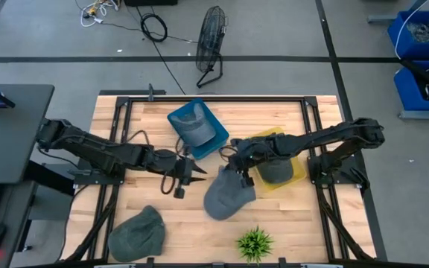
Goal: Pick & Place hat
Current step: Put the gray cap into the blue bin
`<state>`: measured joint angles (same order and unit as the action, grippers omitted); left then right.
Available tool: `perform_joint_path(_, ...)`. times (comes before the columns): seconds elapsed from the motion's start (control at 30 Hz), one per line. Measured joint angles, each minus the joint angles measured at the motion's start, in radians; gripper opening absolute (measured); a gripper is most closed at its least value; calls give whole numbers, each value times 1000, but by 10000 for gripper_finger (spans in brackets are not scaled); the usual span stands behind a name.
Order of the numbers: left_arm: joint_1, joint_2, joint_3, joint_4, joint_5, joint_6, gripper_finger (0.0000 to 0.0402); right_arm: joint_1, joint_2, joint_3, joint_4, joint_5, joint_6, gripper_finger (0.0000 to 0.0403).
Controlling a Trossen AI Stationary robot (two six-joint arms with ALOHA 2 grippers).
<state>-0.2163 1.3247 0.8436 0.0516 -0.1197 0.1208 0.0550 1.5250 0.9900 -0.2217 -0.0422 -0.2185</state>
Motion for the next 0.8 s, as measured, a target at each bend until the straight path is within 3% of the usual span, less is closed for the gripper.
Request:
perform_joint_path(0.17,-2,129,-2,34,0,114,158,-53,10,0,-3,-6,-1,4)
perform_joint_path(0.3,-3,236,0,128,0,245,176,-82,10,0,22,-88,-17,4)
perform_joint_path(0.63,-12,377,94,160,-10,494,176,-120,10,0,62,-159,-53,4)
perform_joint_path(0.8,-12,387,101,104,-7,462,175,-120,10,0,65,-159,-53,4)
